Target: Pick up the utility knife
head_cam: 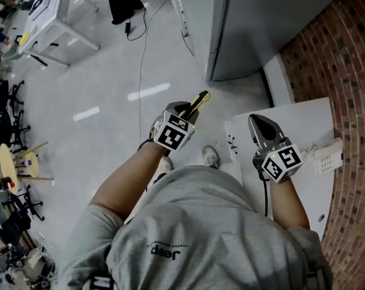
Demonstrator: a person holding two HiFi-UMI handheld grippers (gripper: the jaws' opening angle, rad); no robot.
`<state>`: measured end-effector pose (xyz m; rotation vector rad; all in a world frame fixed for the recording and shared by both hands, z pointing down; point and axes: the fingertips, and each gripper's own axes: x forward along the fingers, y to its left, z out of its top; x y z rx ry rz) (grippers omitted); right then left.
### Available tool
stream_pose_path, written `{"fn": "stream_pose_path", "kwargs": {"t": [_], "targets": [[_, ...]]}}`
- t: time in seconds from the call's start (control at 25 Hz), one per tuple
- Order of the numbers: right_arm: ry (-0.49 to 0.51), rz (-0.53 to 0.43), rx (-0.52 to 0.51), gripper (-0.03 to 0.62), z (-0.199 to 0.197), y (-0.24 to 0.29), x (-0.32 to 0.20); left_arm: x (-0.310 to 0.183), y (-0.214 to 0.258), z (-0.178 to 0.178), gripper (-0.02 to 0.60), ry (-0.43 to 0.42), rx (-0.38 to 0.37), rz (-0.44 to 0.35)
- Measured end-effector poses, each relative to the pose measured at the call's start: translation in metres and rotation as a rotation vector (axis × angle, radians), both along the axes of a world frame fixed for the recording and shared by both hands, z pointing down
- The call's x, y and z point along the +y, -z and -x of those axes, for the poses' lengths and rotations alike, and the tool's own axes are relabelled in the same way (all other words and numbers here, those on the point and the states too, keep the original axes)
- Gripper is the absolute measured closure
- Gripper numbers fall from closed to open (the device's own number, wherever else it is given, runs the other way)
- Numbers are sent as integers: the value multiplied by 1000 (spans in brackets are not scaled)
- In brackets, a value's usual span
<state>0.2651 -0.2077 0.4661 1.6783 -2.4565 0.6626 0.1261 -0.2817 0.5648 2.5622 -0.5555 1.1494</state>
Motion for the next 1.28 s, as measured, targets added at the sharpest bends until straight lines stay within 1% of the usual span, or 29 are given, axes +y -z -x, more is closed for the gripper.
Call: {"fn": "stream_pose_path", "kwargs": {"t": [0.16,0.28,0.52,0.68,0.8,0.92,1.12,1.28], "targets": [[84,22,-8,585,50,-4,-27,-8,0,68,466,144,28,30],[145,42,-16,585,87,-10,-44,-14,3,111,466,234,86,43],[248,91,-30,585,160,-27,-68,-13,9,185,466,394,268,102],[302,133,-26,585,202,-45,-77,-8,7,229,466,481,390,149],[343,162,-16,585,228,-59,-80,-3,5,255,466,528,477,173],[370,188,-4,585,248,-73,-80,1,2,274,466,547,546,186],[373,247,-4,585,260,-99,-80,8,-6,290,466,581,641,222],[371,286,-2,585,267,-112,-82,10,-10,298,466,604,687,249]]}}
